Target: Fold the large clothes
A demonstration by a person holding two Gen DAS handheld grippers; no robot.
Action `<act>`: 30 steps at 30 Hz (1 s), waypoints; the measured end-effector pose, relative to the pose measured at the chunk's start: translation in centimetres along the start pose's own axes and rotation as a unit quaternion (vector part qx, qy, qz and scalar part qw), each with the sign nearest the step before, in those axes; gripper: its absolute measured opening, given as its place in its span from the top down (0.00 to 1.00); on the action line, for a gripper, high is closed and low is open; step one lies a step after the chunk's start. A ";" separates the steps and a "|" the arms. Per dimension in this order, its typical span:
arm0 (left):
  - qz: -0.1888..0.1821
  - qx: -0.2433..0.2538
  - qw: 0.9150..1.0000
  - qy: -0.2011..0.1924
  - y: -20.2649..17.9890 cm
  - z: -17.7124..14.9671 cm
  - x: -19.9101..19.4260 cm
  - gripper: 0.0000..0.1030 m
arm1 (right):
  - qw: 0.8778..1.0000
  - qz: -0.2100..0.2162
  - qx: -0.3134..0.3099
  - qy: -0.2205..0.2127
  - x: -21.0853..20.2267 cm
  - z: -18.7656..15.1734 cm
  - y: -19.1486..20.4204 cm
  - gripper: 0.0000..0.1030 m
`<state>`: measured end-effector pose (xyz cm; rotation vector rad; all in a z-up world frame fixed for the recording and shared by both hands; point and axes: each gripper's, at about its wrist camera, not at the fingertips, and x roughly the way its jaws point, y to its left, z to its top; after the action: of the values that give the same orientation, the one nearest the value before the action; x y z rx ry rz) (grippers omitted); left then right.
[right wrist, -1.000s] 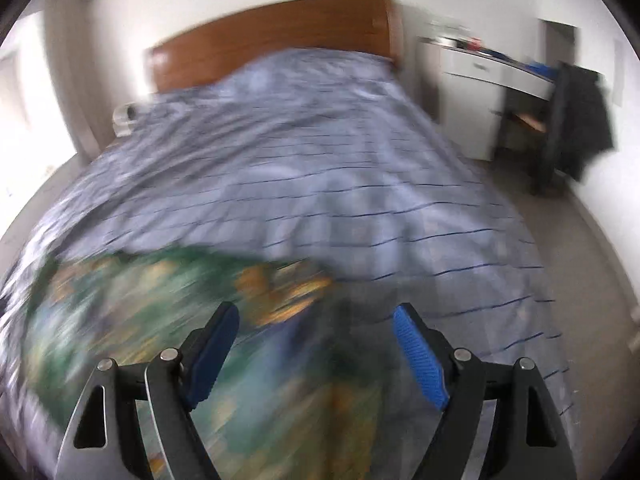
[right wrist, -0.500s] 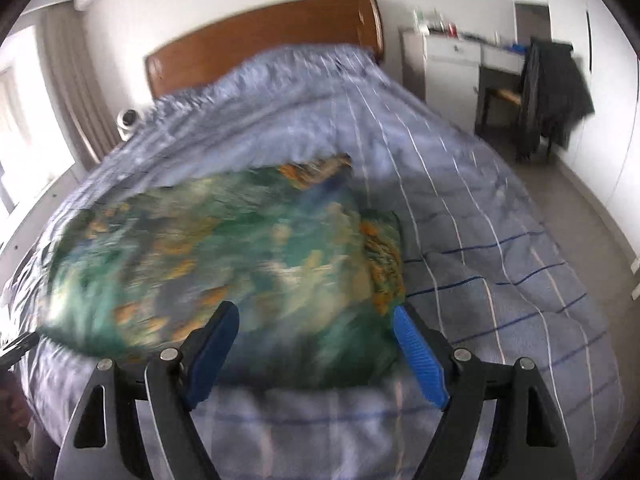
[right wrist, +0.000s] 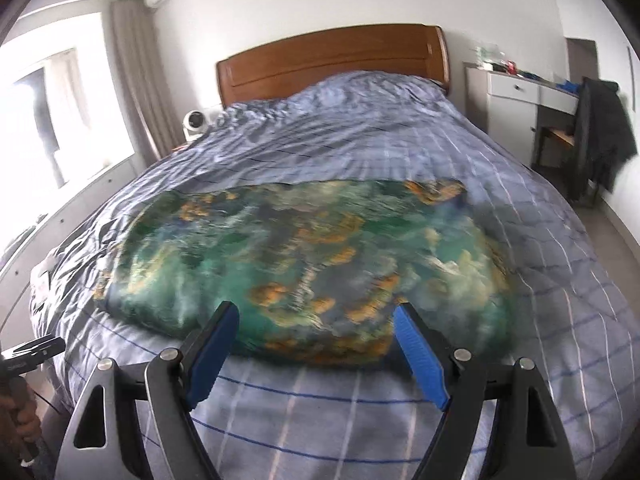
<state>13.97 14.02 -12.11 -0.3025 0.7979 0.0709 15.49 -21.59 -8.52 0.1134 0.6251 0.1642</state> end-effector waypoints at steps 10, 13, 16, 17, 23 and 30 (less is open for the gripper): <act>-0.077 0.040 0.996 0.036 -5.7 -0.7 -0.3 0.06 | 0.999 -0.022 0.019 -0.016 -2.1 -1.7 -3.1 0.21; -0.100 0.062 0.991 0.057 -7.0 -0.6 0.3 0.06 | 0.999 -0.039 0.028 -0.013 -2.6 -2.5 -4.1 0.21; -0.099 0.070 0.991 0.049 -7.5 0.5 0.6 0.06 | 0.998 -0.053 0.029 -0.011 -2.9 -2.7 -4.5 0.21; -0.098 0.069 0.992 0.049 -7.5 0.8 0.8 0.06 | 0.998 -0.054 0.027 -0.014 -3.1 -2.8 -4.5 0.21; -0.099 0.062 0.992 0.049 -7.6 4.5 3.1 0.06 | 0.999 -0.049 0.005 -0.009 -3.1 -2.8 -3.7 0.21; -0.112 0.132 0.985 0.022 -14.4 16.8 10.4 0.04 | 0.999 -0.032 -0.032 -0.002 -2.8 -2.5 -2.3 0.21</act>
<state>35.41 4.63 -5.04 -0.1411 0.8014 -0.2528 12.08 -24.23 -9.25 0.0323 0.6182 0.1217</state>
